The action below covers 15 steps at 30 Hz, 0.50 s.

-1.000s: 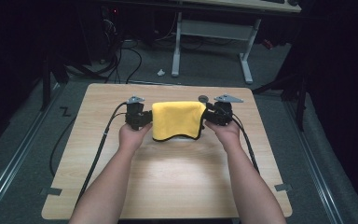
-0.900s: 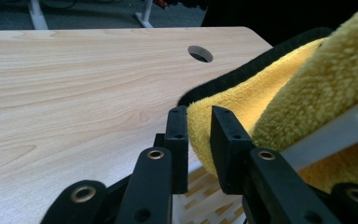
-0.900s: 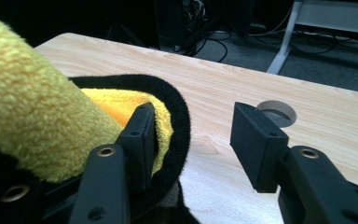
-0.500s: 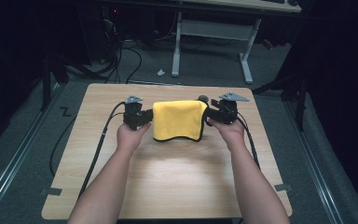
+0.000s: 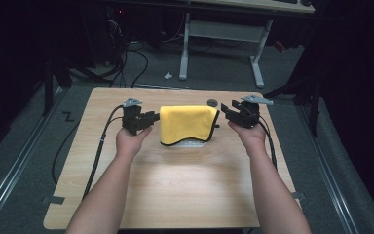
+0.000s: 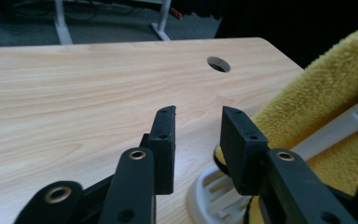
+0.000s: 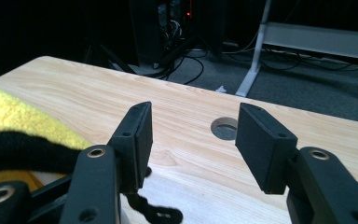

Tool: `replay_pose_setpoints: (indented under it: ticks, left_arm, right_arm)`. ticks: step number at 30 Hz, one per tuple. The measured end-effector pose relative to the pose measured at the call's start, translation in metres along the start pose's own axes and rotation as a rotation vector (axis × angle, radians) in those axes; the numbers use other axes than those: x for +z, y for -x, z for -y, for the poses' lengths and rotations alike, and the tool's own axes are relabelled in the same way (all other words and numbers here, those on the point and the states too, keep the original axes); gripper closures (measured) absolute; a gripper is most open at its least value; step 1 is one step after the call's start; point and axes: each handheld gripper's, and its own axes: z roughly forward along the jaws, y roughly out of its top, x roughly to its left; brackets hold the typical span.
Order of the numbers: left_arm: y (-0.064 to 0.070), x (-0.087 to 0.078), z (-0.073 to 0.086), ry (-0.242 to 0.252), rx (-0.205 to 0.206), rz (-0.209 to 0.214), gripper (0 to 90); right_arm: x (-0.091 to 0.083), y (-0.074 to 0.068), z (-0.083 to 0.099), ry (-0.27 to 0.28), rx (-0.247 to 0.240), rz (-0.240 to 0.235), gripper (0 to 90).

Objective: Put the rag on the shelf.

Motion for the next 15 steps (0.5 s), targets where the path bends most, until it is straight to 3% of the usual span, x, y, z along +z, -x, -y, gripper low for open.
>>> replay_pose_setpoints:
  ticks: [6, 9, 12, 15]
  left_arm:
    - [-0.012, -0.018, 0.004, 0.033, -0.010, -0.020, 60.3]
    - [-0.017, -0.027, 0.008, 0.036, 0.000, -0.029, 59.5]
    - [-0.020, -0.037, 0.014, 0.044, 0.006, -0.032, 58.5]
    - [-0.019, -0.047, 0.020, 0.050, 0.033, -0.046, 56.7]
  right_arm:
    - [-0.007, -0.002, 0.001, 0.000, -0.040, 0.007, 46.6]
    - [-0.012, -0.005, 0.002, -0.003, -0.065, 0.007, 46.6]
    - [-0.021, -0.010, 0.005, 0.029, -0.084, 0.010, 47.3]
    - [-0.028, -0.012, 0.008, 0.023, -0.097, 0.010, 46.7]
